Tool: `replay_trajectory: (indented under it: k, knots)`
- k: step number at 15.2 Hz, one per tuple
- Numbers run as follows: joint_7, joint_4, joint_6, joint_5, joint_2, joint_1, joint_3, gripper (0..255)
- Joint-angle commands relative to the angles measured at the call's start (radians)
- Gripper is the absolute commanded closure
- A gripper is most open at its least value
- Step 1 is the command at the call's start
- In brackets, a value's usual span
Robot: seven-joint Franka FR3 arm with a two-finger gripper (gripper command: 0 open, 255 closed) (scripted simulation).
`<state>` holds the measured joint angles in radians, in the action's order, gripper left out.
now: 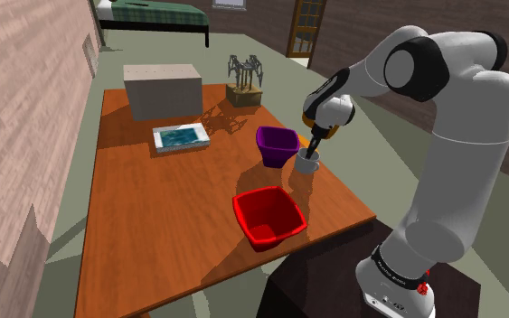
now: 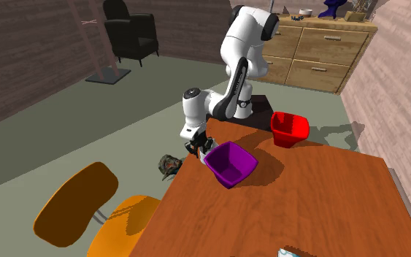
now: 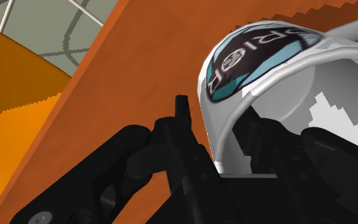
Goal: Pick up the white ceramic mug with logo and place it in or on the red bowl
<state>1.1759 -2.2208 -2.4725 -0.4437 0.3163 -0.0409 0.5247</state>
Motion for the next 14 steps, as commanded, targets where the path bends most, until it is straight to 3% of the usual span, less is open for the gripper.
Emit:
replay_trajectory:
  k: [1,8,14]
  knots:
    - [0.0,0.0,0.0,0.0,0.0,0.0,0.0,255]
    - [0.0,0.0,0.0,0.0,0.0,0.0,0.0,255]
    - [-0.055,0.004,0.057,0.072,-0.069,0.025,0.034,255]
